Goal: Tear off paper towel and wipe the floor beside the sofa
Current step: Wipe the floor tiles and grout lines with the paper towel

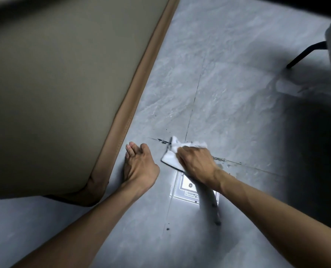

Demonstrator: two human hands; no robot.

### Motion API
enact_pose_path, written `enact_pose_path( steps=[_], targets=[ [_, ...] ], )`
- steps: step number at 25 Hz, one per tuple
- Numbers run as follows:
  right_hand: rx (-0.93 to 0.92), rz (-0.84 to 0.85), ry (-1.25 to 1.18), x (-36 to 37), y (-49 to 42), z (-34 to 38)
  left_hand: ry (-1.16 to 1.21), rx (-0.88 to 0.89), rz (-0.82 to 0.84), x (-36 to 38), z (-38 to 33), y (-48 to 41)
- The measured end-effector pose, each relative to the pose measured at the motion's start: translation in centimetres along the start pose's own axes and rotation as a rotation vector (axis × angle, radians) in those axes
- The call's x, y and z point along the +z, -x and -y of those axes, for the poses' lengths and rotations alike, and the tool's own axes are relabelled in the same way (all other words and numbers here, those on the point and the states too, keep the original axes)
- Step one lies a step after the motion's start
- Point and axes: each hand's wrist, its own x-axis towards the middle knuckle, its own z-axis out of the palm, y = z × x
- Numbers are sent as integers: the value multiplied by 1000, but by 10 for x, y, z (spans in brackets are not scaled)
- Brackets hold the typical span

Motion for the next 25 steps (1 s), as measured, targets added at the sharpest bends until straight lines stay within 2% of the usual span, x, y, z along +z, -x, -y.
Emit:
enact_pose_path(
  steps=[1, 3, 5, 10, 13, 15, 17, 18, 21, 23, 24, 25],
  targets=[
    [119, -13, 3, -3, 9, -8, -6, -1, 9, -1, -2, 1],
    [468, -140, -59, -7, 5, -21, -19, 0, 23, -3, -4, 2],
    [658, -246, -162, -7, -19, -21, -11, -10, 32, -4, -3, 1],
    [435, -106, 73, 9, -31, 5, 7, 2, 63, -10, 1, 1],
    [424, -82, 203, 8, -30, -8, 21, 22, 54, -8, 6, 2],
    [457, -61, 161, 11, -34, -8, 28, 31, 51, -5, 6, 3],
    [561, -104, 97, 11, -54, 13, 35, 30, 31, -4, 6, 2],
    [548, -119, 49, 12, -70, 29, 45, 28, 27, -3, 6, 2],
    [209, -40, -19, 16, -104, 74, 102, -11, -9, -1, 7, 3],
    [40, 9, 6, 13, -104, 62, 131, -34, -48, -1, 10, 4],
    [38, 46, 84, 11, -92, 42, 134, -37, -50, -2, 9, 4],
    [129, 75, 142, 7, -76, 17, 145, -42, -45, -3, 7, 3]
  ],
)
